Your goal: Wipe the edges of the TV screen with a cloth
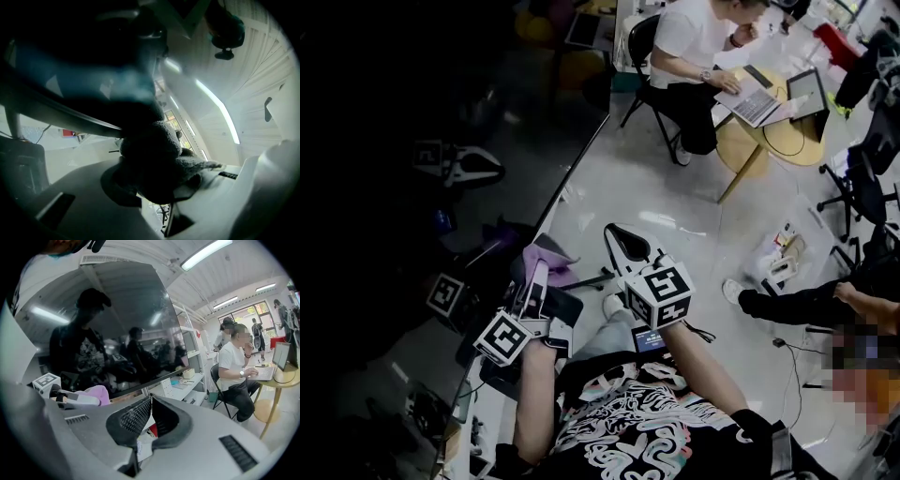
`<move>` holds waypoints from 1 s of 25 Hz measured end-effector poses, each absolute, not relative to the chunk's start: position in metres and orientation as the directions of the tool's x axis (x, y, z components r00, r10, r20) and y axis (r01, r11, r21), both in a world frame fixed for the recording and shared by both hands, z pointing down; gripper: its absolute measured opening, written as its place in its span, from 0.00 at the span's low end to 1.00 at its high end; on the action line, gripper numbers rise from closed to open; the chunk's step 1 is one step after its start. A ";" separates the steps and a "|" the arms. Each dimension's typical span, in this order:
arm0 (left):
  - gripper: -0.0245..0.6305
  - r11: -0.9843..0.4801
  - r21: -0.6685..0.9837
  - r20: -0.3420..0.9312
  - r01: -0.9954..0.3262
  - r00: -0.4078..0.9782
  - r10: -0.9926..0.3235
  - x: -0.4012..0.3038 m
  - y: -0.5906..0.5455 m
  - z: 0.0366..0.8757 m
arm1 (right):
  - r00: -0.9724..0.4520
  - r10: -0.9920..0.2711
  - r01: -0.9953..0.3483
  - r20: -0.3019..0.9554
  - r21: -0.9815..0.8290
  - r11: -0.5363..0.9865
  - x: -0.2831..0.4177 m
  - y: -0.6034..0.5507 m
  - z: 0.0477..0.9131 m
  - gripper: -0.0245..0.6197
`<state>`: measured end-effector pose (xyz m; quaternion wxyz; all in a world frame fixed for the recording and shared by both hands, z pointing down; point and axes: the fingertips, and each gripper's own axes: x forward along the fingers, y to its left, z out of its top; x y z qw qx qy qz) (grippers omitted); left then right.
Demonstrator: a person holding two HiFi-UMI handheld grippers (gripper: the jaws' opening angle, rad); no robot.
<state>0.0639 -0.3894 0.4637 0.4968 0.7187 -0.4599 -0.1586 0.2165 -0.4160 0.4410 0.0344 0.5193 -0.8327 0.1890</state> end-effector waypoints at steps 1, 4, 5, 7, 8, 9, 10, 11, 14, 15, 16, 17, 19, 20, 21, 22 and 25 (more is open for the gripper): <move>0.21 -0.095 0.846 0.236 -0.524 0.528 -0.816 0.065 -0.393 0.464 | -0.455 -0.853 -0.879 0.255 -0.279 0.386 0.220 -0.418 0.443 0.09; 0.21 -0.036 0.914 0.200 -0.404 0.526 -0.826 0.079 -0.396 0.466 | -0.450 -0.855 -0.882 0.257 -0.282 0.379 0.224 -0.422 0.447 0.09; 0.21 -0.034 0.915 0.200 -0.402 0.524 -0.828 0.081 -0.398 0.467 | -0.449 -0.856 -0.882 0.257 -0.283 0.377 0.225 -0.425 0.448 0.09; 0.21 -0.042 0.891 0.223 -0.453 0.516 -0.827 0.082 -0.406 0.467 | -0.445 -0.858 -0.883 0.256 -0.283 0.374 0.230 -0.432 0.446 0.09; 0.21 -0.038 0.891 0.226 -0.453 0.515 -0.827 0.085 -0.409 0.466 | -0.445 -0.858 -0.884 0.257 -0.282 0.373 0.233 -0.435 0.445 0.08; 0.21 -0.038 0.888 0.231 -0.459 0.516 -0.825 0.087 -0.410 0.466 | -0.445 -0.857 -0.884 0.259 -0.281 0.374 0.234 -0.436 0.445 0.09; 0.21 -0.044 0.878 0.239 -0.476 0.517 -0.822 0.087 -0.412 0.466 | -0.446 -0.856 -0.883 0.260 -0.281 0.375 0.235 -0.437 0.444 0.09; 0.21 -0.046 0.877 0.241 -0.478 0.520 -0.819 0.089 -0.413 0.465 | -0.447 -0.855 -0.883 0.262 -0.282 0.376 0.236 -0.438 0.443 0.08; 0.21 -0.017 0.931 0.195 -0.364 0.538 -0.820 0.110 -0.423 0.459 | -0.448 -0.854 -0.882 0.265 -0.286 0.375 0.241 -0.450 0.440 0.08; 0.21 -0.018 0.930 0.198 -0.367 0.542 -0.817 0.115 -0.429 0.459 | -0.449 -0.853 -0.882 0.266 -0.286 0.375 0.245 -0.457 0.440 0.09; 0.21 -0.035 0.907 0.220 -0.419 0.545 -0.809 0.115 -0.437 0.462 | -0.450 -0.852 -0.882 0.267 -0.286 0.375 0.248 -0.464 0.440 0.09; 0.21 -0.061 0.874 0.246 -0.483 0.546 -0.801 0.113 -0.444 0.465 | -0.448 -0.852 -0.883 0.270 -0.285 0.374 0.251 -0.470 0.441 0.09; 0.21 -0.072 0.888 0.222 -0.454 0.560 -0.798 0.119 -0.452 0.464 | -0.443 -0.853 -0.886 0.276 -0.280 0.369 0.253 -0.477 0.445 0.09; 0.21 -0.050 0.919 0.198 -0.392 0.565 -0.801 0.124 -0.452 0.462 | -0.441 -0.854 -0.887 0.277 -0.280 0.367 0.252 -0.478 0.446 0.09; 0.21 -0.036 0.929 0.194 -0.369 0.566 -0.801 0.126 -0.452 0.462 | -0.439 -0.854 -0.888 0.278 -0.281 0.365 0.252 -0.478 0.446 0.09; 0.21 -0.048 0.911 0.213 -0.409 0.566 -0.796 0.124 -0.453 0.463 | -0.440 -0.854 -0.888 0.279 -0.280 0.366 0.252 -0.478 0.446 0.09; 0.21 -0.085 0.872 0.237 -0.483 0.565 -0.790 0.120 -0.457 0.463 | -0.436 -0.857 -0.891 0.275 -0.270 0.366 0.254 -0.480 0.443 0.09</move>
